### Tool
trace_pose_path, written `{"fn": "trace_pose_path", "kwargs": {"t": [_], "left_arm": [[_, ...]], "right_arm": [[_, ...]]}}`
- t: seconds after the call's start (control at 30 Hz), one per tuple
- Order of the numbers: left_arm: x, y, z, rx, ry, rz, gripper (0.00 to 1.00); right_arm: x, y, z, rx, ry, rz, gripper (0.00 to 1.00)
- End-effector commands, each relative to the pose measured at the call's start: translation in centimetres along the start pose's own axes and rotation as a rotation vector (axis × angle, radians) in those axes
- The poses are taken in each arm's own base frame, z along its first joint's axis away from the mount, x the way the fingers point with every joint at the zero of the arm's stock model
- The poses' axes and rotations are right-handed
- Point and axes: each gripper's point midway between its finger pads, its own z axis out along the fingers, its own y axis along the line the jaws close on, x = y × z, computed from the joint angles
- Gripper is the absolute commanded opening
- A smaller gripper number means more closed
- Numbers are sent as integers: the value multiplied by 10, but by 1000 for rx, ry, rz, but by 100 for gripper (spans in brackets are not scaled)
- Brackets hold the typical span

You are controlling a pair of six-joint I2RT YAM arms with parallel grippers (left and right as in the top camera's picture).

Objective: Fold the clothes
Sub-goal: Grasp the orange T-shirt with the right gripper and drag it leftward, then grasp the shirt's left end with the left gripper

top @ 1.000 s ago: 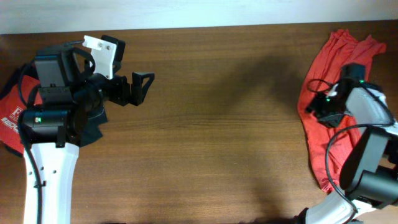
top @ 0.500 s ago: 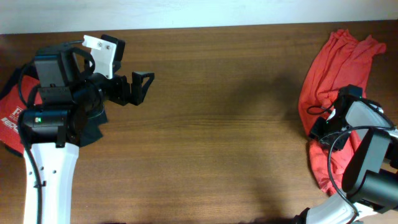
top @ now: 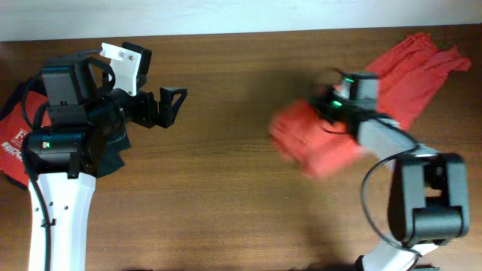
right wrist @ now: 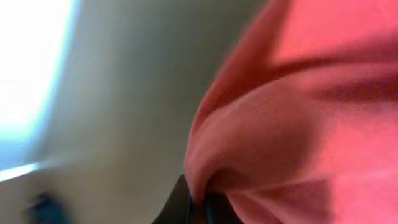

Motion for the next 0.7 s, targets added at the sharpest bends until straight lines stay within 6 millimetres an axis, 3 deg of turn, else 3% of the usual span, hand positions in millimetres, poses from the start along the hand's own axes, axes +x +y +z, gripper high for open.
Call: {"fn": "trace_pose_path", "kwargs": {"t": [0.0, 0.1, 0.2, 0.33, 0.43, 0.5, 0.63, 0.67], "left_arm": [[-4, -2, -5, 1, -4, -5, 99], [5, -5, -4, 16, 30, -27, 99], [15, -3, 0, 19, 69, -50, 99], [33, -1, 19, 43, 152, -86, 99], [57, -13, 49, 107, 261, -49, 99], [76, -21, 79, 129, 343, -32, 99], [95, -27, 126, 136, 400, 14, 94], [101, -31, 146, 149, 406, 35, 91]], "right_arm": [[38, 95, 16, -229, 5, -73, 45], [38, 106, 15, -253, -10, -182, 55], [27, 93, 10, -244, 4, -191, 63], [10, 68, -4, -247, 52, -207, 64], [-1, 35, -15, -197, 93, -204, 63], [-5, 0, -26, -110, 123, -202, 62], [-6, -36, -47, -8, 183, -222, 59], [-5, -44, -58, 28, 211, -231, 57]]}}
